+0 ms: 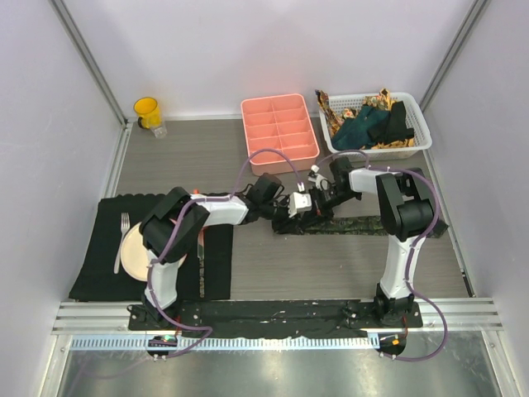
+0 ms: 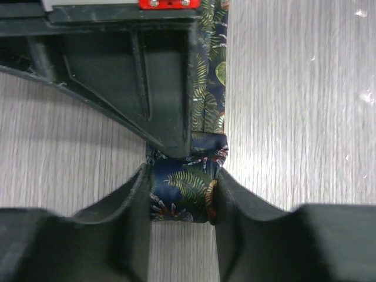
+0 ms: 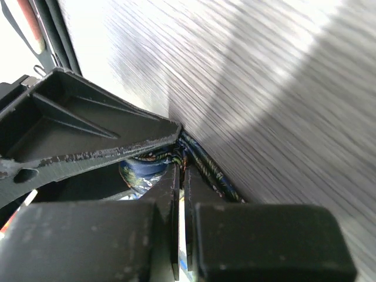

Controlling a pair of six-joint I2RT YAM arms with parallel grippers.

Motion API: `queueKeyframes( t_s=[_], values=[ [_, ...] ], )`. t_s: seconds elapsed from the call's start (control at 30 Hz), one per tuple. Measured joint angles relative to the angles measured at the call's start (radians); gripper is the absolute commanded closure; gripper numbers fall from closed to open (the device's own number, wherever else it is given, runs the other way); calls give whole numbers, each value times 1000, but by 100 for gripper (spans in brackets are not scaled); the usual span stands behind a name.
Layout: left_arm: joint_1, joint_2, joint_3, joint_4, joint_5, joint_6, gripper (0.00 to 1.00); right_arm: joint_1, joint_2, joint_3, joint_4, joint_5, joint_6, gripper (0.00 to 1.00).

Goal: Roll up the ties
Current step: Roll the tie at the center of the board.

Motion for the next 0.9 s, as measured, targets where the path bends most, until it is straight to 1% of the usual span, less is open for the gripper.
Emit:
queueKeyframes(
  t_s=[0.03,0.13,0.17,0.23,0.27,0.4,0.57,0.7,0.83,0.9],
  values=[
    [1,-11,-12,-2,-9,11,73,6,0,3,7,0,0,90],
    [3,-45,-48,-11,-40,38,75,25,1,17,9,6,-1,73],
    [2,-53,-55,-16,-49,44,76,29,0,22,7,9,-2,57],
    [0,-68,-69,-24,-71,54,76,32,-4,30,-4,-2,10,45],
    [-4,-73,-72,-27,-85,56,76,27,-14,33,-9,-12,14,41],
    [-18,-81,-74,-34,-133,56,76,2,-75,9,0,-11,66,39],
    [-27,-85,-73,-40,-166,53,76,2,-154,-123,84,-48,216,43],
    [-31,-85,-69,-50,-174,53,76,26,-147,-182,157,-58,307,52],
    [-31,-86,-67,-52,-180,53,76,26,-131,-184,232,-60,364,53],
    [-30,-86,-64,-57,-185,55,76,26,-119,-184,260,-62,379,51]
  ],
)
